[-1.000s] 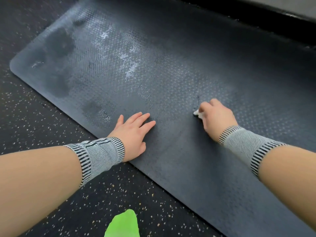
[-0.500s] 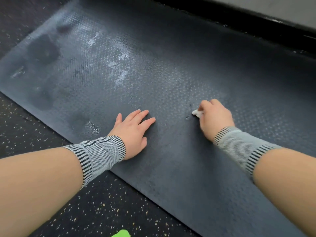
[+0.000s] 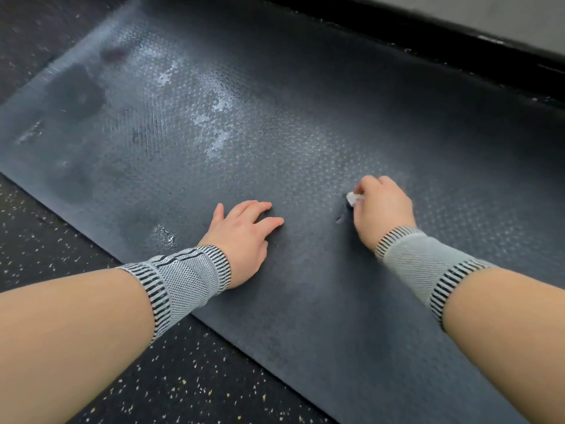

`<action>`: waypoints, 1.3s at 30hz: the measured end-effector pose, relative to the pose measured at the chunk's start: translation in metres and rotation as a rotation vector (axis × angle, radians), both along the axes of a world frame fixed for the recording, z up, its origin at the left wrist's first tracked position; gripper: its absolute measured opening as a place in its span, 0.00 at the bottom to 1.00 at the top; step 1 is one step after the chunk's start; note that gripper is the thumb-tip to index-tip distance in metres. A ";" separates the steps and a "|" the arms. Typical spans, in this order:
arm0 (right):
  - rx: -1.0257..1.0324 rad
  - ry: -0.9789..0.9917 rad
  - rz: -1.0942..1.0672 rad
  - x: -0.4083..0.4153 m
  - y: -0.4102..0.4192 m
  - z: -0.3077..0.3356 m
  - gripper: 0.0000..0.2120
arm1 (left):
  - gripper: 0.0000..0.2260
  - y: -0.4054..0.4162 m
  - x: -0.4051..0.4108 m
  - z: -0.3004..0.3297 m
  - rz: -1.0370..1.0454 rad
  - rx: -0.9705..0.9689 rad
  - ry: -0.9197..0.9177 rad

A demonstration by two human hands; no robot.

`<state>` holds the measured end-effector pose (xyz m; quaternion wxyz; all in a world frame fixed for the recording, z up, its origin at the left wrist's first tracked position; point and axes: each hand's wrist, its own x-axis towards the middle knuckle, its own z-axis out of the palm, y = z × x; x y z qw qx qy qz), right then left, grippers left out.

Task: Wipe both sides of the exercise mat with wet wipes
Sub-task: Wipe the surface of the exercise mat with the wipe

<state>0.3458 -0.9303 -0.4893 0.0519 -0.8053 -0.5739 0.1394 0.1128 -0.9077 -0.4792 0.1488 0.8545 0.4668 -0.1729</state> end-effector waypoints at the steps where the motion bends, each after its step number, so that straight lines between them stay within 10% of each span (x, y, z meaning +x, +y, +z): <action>1: -0.017 0.026 0.048 -0.021 0.000 0.000 0.09 | 0.22 0.001 0.003 0.001 0.012 0.009 -0.019; 7: -0.141 0.075 0.666 -0.042 -0.030 0.012 0.09 | 0.15 0.013 0.016 0.001 0.039 0.051 -0.108; 13: -0.015 -0.013 -0.102 0.029 0.005 0.005 0.08 | 0.21 0.027 0.030 0.000 0.014 0.062 -0.112; 20: -0.085 0.073 0.462 -0.014 -0.019 0.010 0.10 | 0.27 0.063 0.060 -0.002 0.027 0.060 -0.078; 26: 0.018 -0.035 -0.258 0.058 0.008 0.004 0.09 | 0.27 0.095 0.079 -0.005 0.010 0.092 -0.056; 33: -0.037 0.063 0.300 0.006 0.009 0.006 0.10 | 0.32 0.134 0.109 -0.004 -0.039 0.030 0.094; 39: -0.113 -0.038 -0.377 0.050 0.030 0.009 0.08 | 0.32 0.143 0.120 0.003 -0.066 -0.016 0.209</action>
